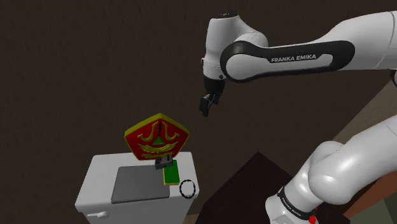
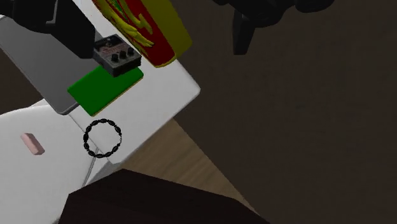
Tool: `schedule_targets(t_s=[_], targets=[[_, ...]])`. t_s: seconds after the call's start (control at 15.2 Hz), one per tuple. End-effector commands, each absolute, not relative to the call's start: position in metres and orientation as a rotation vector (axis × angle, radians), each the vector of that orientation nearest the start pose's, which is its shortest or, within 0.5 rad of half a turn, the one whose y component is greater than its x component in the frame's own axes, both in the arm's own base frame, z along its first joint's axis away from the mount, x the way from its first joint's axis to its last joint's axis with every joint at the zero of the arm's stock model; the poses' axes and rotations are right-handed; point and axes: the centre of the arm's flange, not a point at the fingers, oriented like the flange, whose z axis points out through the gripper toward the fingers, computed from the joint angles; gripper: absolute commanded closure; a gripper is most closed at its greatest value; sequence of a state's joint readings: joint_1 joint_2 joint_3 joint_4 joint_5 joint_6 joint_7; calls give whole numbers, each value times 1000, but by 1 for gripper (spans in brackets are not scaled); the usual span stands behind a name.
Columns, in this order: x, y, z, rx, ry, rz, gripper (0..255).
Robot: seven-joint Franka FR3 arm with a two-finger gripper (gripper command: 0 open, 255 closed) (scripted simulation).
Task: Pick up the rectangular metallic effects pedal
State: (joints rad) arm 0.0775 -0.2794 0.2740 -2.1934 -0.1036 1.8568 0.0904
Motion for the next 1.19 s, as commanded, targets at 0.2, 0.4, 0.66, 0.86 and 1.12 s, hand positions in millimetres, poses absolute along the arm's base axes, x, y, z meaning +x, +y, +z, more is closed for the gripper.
schedule_targets(t_s=[0.2,0.4,0.66,0.86,1.12], targets=[[467,216,444,-3365,-672,129,0],[482,247,410,-3400,-800,180,0],[498,287,362,-3437,-978,251,0],[506,315,324,-3457,-1116,307,0],[513,348,269,-3470,-1306,385,0]])
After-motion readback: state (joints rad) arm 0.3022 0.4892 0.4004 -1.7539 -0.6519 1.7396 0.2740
